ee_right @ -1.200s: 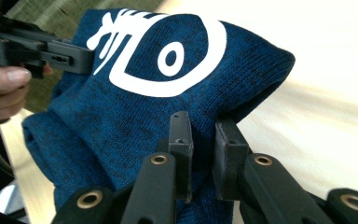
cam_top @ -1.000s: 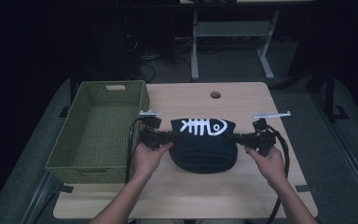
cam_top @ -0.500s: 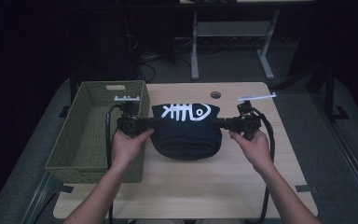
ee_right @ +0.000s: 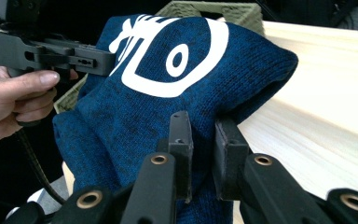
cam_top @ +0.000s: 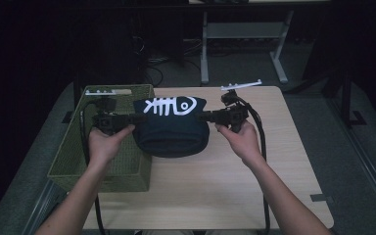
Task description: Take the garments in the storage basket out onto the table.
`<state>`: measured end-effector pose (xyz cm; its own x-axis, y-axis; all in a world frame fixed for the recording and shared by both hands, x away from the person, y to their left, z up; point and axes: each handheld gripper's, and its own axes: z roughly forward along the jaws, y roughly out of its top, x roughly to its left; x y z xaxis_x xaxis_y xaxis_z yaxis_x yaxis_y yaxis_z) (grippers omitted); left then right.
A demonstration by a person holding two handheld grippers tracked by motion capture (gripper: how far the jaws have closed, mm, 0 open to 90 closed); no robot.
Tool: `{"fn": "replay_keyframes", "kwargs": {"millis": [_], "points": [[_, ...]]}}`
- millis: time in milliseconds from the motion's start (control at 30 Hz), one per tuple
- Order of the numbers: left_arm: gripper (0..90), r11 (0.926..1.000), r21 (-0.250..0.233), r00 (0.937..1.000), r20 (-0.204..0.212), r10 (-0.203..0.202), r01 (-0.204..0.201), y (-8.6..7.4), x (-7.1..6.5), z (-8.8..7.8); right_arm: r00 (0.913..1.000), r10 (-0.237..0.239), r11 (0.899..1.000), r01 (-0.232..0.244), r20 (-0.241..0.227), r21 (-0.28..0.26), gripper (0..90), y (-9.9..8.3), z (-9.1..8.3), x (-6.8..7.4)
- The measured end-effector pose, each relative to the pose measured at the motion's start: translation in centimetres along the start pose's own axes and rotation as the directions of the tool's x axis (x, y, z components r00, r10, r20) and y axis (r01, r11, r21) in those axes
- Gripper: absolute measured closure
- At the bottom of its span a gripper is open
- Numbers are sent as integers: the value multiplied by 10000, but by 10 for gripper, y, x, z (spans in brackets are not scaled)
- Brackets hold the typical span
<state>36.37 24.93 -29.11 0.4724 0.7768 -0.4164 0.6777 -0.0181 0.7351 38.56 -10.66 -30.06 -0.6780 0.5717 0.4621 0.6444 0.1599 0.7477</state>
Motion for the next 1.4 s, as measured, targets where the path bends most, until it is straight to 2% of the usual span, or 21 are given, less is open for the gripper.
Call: {"fn": "replay_keyframes", "kwargs": {"millis": [433, 900, 1133, 1400], "points": [[742, 9997, -155, 9978, -633, -208, 199, 7, 36, -40, 9985, -324, 9994, 329, -448, 104, 791, 28, 45, 33], [741, 9994, -159, 9940, -1054, -309, 294, 7, 65, -71, 9965, -381, 9987, 405, -750, 316, 791, 41, 85, 53], [739, 9996, -99, 9902, -1371, -276, 265, 4, 80, -81, 9952, -422, 9978, 464, -884, 463, 790, 46, 104, 62], [738, 9990, -51, 9876, -1505, -455, 453, -4, 97, -87, 9948, -443, 9962, 509, -914, 711, 790, 46, 126, 68]]}}
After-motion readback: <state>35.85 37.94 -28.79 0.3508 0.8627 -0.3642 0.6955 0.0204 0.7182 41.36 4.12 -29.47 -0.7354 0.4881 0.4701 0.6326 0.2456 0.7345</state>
